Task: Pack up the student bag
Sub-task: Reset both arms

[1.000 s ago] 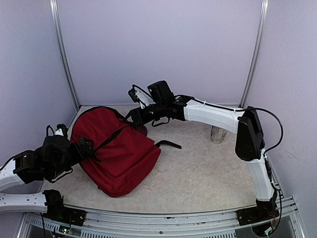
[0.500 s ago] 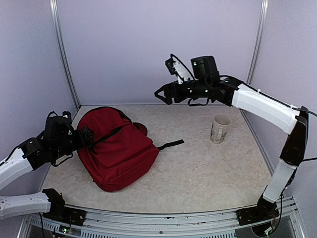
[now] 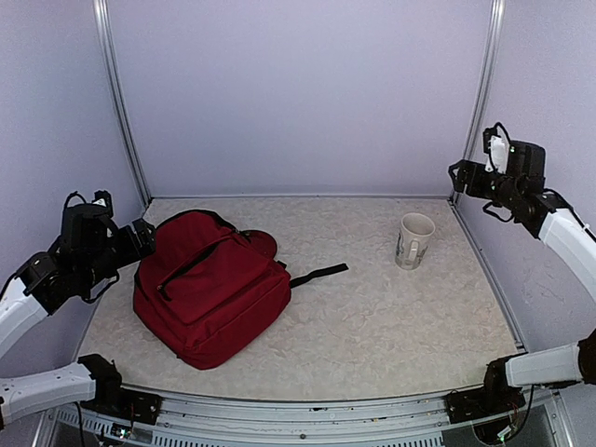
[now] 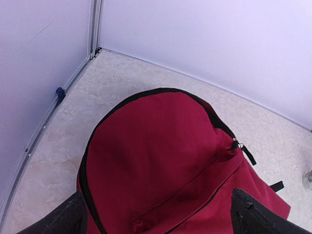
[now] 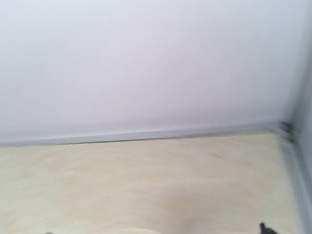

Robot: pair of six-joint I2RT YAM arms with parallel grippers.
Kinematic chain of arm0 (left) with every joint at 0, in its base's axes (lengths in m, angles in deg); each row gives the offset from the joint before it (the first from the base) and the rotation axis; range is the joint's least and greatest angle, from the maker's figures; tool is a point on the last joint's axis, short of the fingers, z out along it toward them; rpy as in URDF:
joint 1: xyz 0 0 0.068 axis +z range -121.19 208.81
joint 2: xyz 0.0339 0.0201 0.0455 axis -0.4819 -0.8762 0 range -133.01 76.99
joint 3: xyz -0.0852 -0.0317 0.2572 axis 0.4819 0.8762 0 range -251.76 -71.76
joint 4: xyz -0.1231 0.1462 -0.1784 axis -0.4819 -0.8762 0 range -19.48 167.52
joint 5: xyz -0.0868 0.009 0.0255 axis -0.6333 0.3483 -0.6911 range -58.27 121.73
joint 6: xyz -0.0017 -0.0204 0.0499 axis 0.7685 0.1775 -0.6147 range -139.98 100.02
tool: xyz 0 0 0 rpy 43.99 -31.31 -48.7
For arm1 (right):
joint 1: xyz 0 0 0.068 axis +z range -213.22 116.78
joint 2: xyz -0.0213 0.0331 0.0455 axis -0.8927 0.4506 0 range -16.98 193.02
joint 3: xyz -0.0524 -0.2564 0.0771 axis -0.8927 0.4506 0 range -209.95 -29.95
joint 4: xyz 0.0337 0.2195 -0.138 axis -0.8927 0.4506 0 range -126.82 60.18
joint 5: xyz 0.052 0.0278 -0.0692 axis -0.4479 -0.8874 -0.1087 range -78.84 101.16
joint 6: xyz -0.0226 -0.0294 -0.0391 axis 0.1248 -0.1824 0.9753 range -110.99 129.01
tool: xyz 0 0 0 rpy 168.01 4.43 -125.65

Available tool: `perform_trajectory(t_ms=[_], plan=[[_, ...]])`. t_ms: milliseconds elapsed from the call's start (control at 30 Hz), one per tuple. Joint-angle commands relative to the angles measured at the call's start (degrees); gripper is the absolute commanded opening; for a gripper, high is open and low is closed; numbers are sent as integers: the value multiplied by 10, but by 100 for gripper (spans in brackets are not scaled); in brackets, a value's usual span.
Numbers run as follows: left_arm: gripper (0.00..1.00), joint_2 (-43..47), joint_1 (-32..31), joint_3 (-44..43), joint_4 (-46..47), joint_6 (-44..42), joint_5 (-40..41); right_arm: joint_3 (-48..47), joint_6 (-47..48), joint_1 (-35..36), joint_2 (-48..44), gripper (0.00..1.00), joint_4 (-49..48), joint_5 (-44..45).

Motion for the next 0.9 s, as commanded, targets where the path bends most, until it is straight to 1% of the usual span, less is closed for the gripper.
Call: perform_trajectory(t_ms=[0, 133, 200, 367, 467, 533, 600, 667, 767, 867], plan=[[99, -57, 39, -37, 39, -72, -28, 84, -39, -76, -43, 100, -59, 10], [99, -117, 149, -78, 99, -81, -137, 146, -49, -114, -54, 100, -90, 24], [99, -134, 203, -83, 136, -78, -173, 172, -54, -124, -56, 100, -104, 31], [99, -162, 298, -64, 220, -75, -186, 237, -79, -127, -64, 100, -147, 61], [99, -172, 325, -35, 275, -84, -191, 274, -98, -127, -64, 100, -177, 74], [99, -179, 329, -10, 312, -91, -185, 296, -110, -127, -62, 100, -189, 97], [99, -182, 333, 13, 345, -96, -199, 313, -114, -126, -59, 100, -201, 111], [99, -182, 349, 21, 359, -86, -231, 332, -114, -127, -59, 100, -213, 116], [99, -178, 353, 38, 373, -82, -228, 360, -124, -127, -66, 100, -237, 127], [99, -177, 355, 53, 382, -79, -229, 390, -115, -127, -77, 100, -276, 116]])
